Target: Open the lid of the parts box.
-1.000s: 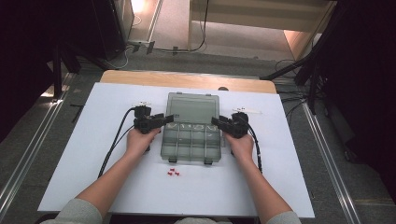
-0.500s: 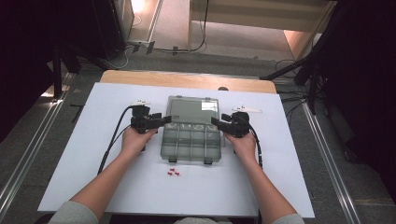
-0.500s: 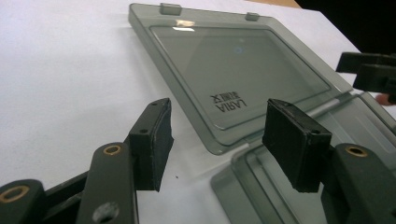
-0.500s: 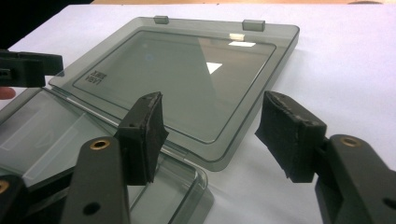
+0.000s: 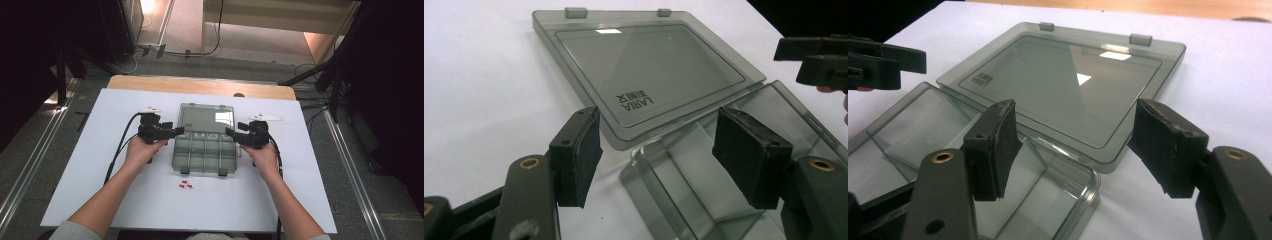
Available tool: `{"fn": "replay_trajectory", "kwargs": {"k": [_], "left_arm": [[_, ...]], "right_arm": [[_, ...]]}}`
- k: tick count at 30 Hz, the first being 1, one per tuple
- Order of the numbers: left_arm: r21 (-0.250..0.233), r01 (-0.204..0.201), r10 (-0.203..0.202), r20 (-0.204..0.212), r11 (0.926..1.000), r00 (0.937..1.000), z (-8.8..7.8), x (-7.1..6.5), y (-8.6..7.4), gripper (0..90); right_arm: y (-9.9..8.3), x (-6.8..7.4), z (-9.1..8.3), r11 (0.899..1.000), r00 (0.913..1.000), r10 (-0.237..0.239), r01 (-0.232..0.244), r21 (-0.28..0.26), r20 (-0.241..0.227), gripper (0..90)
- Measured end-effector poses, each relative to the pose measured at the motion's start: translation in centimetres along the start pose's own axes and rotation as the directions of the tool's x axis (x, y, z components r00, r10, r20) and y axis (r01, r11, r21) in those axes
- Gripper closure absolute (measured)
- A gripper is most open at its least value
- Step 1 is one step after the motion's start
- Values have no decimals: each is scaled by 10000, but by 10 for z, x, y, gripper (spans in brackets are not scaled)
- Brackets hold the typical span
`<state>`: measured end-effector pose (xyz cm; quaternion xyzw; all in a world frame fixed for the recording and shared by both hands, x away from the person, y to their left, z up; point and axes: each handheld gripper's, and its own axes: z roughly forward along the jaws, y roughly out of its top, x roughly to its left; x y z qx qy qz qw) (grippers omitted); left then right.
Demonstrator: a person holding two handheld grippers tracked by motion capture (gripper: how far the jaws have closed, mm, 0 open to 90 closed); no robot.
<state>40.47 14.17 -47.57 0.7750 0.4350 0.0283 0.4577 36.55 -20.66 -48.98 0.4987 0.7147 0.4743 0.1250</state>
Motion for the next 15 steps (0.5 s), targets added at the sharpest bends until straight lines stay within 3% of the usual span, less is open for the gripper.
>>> {"fn": "replay_trajectory", "kwargs": {"k": [10,15], "left_arm": [[379,-596,584,325,9975,9978,-8,-6,0,350],[358,-1318,1296,562,9906,9900,-12,-11,-1,350]], "right_arm": [[-1,7,-10,9984,9989,-329,344,457,-330,343],[-5,11,-18,9968,9973,-495,527,594,-546,323]]}}
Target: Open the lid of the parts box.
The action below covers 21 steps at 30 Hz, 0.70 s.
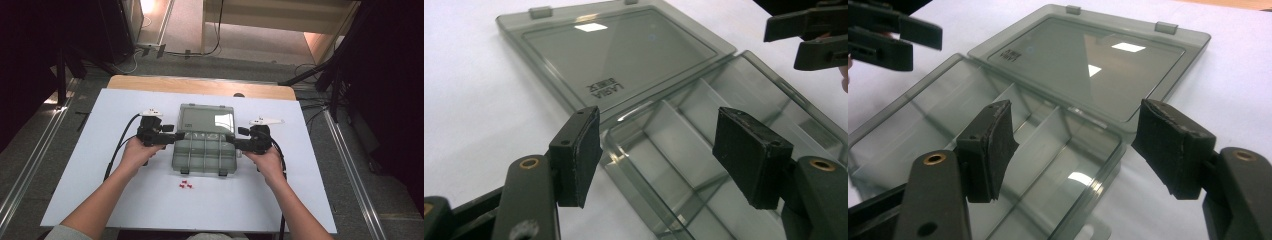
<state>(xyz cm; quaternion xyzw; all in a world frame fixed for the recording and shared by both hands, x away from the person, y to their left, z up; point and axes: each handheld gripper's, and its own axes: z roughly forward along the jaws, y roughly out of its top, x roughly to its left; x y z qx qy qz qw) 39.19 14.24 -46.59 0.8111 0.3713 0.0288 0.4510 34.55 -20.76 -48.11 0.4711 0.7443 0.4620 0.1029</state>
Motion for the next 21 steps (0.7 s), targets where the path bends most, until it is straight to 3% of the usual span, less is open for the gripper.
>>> {"fn": "replay_trajectory", "kwargs": {"k": [3,5,10,12,18,21], "left_arm": [[31,-65,64,91,10000,9999,-1,-2,0,348],[151,-200,199,106,9997,9997,-1,-2,-1,249],[342,-505,504,48,9981,9987,-5,-5,-2,248],[374,-450,449,54,9983,9990,-6,-6,-2,194],[364,-401,395,185,9985,9990,-12,-10,-4,191],[295,-563,558,173,9980,9983,-18,-13,-6,191]], "right_arm": [[-3,3,-3,9999,9999,-119,120,9,-43,317],[-3,4,-5,9999,9998,-145,145,35,-96,311],[-4,7,-9,9998,9994,-155,158,77,-307,287],[-5,8,-11,9999,9994,-127,129,49,-308,287],[-7,12,-16,9996,9989,-272,275,55,-372,281],[-8,15,-20,9993,9982,-369,368,-20,-478,268]]}}
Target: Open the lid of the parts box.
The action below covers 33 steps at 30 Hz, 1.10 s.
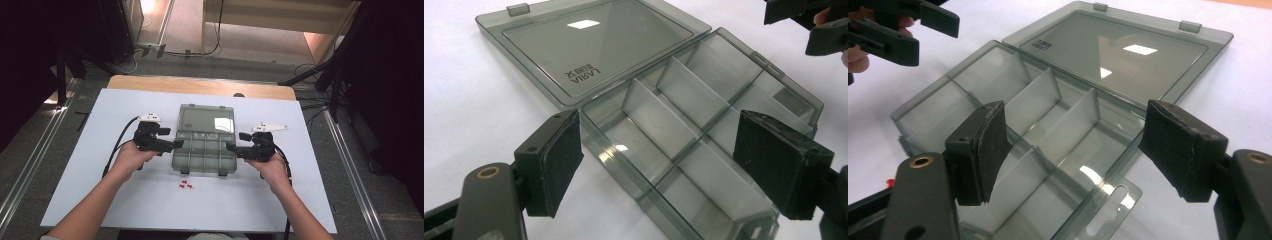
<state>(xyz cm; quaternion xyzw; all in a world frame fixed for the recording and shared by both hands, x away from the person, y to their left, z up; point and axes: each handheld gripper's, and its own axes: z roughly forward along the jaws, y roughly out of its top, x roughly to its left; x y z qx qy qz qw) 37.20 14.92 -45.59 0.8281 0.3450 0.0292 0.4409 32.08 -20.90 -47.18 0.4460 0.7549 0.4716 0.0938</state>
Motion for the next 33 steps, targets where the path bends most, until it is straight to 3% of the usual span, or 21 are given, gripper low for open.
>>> {"fn": "replay_trajectory", "kwargs": {"k": [16,21,26,33], "left_arm": [[79,-628,628,-58,9980,9980,-25,-13,-17,191],[122,-671,672,-52,9977,9977,-30,-14,-21,191],[-96,-536,538,267,9985,9982,-40,-15,-28,191],[36,-790,789,230,9969,9966,-49,-19,-36,192]], "right_arm": [[-11,19,-16,9996,9985,-176,187,199,-526,267],[-13,22,-20,9996,9982,-164,176,203,-579,267],[-16,28,-25,9993,9973,-286,301,223,-673,266],[-19,34,-31,9989,9962,-389,407,225,-778,266]]}}
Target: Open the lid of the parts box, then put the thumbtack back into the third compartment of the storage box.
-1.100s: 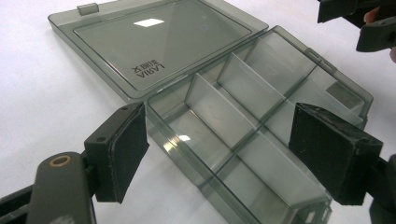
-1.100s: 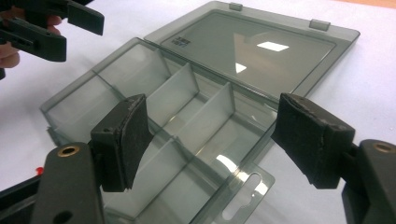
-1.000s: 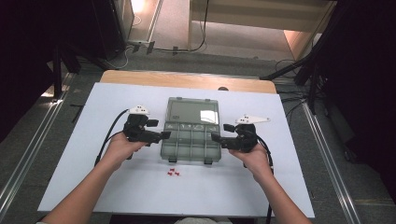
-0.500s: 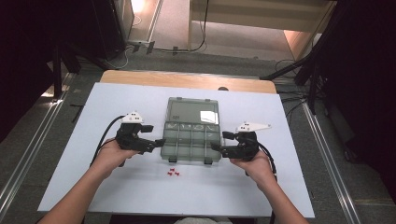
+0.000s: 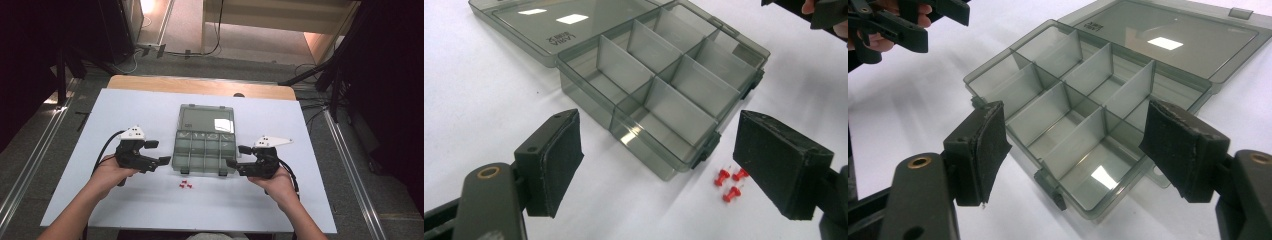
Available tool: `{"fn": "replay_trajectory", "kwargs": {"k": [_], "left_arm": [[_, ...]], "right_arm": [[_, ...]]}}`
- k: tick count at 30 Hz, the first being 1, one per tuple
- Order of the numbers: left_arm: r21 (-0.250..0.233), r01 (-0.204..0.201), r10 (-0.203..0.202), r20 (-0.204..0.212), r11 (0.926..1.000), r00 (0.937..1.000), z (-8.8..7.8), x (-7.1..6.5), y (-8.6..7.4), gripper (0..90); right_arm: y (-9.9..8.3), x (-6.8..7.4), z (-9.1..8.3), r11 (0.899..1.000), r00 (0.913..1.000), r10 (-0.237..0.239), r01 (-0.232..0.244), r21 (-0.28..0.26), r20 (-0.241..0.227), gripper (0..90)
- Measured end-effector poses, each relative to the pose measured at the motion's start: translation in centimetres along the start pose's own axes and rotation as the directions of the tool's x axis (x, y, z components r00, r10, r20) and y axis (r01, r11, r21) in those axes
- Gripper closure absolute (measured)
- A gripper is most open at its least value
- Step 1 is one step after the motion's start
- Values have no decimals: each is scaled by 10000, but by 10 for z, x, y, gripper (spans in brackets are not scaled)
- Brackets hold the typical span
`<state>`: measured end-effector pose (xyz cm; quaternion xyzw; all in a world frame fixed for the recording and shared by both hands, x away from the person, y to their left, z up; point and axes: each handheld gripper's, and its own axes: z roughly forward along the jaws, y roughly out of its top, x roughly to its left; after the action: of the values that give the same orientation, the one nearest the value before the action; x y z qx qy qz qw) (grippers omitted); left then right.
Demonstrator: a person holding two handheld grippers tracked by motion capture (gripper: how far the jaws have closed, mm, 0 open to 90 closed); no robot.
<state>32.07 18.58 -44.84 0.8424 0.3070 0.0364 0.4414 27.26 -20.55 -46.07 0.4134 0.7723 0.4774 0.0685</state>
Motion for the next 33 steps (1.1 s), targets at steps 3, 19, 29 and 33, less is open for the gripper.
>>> {"fn": "replay_trajectory", "kwargs": {"k": [3,19,29,33], "left_arm": [[26,-40,40,34,10000,10000,-4,-1,-3,192],[-116,98,-99,-72,9999,9999,-22,-2,-13,192],[-5,-79,79,-126,10000,9999,-30,-2,-21,192],[30,-116,116,-67,9999,9999,-36,-2,-26,192]], "right_arm": [[-1,2,-1,9999,9999,-95,96,29,-54,269],[-4,7,-4,9997,9991,-221,223,64,-361,286],[-3,15,0,9985,9978,-459,472,268,-479,290],[-3,19,4,9979,9965,-562,581,299,-623,290]]}}
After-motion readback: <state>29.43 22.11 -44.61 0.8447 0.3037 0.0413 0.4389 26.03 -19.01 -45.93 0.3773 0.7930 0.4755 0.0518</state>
